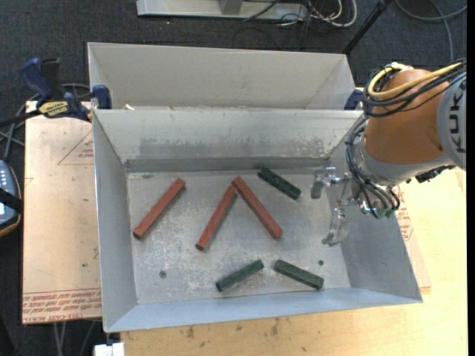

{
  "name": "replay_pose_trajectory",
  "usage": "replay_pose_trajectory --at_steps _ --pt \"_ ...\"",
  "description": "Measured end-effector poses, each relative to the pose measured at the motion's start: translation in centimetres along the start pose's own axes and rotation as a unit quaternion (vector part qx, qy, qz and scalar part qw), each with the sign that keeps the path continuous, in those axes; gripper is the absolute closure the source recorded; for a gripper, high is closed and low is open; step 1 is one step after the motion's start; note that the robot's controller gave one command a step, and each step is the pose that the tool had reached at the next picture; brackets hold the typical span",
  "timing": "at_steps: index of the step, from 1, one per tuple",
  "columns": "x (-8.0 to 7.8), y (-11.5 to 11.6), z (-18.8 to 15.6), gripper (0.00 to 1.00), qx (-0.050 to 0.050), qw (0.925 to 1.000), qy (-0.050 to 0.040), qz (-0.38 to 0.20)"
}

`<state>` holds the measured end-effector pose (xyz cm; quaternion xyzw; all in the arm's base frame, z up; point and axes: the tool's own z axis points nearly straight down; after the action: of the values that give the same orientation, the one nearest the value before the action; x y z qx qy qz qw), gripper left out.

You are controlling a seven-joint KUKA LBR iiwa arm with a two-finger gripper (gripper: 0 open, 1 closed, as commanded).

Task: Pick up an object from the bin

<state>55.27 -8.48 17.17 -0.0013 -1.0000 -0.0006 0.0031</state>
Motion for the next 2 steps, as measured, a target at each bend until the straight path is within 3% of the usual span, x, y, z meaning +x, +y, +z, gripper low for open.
replay_pose_trajectory --at_steps 1,2 --pt "-0.2 0.0 -0.4 0.00 0.000 1.0000 -0.0038 -0.001" --pt "2.2 2.3 5.4 0.00 0.000 0.9992 -0.0055 0.041"
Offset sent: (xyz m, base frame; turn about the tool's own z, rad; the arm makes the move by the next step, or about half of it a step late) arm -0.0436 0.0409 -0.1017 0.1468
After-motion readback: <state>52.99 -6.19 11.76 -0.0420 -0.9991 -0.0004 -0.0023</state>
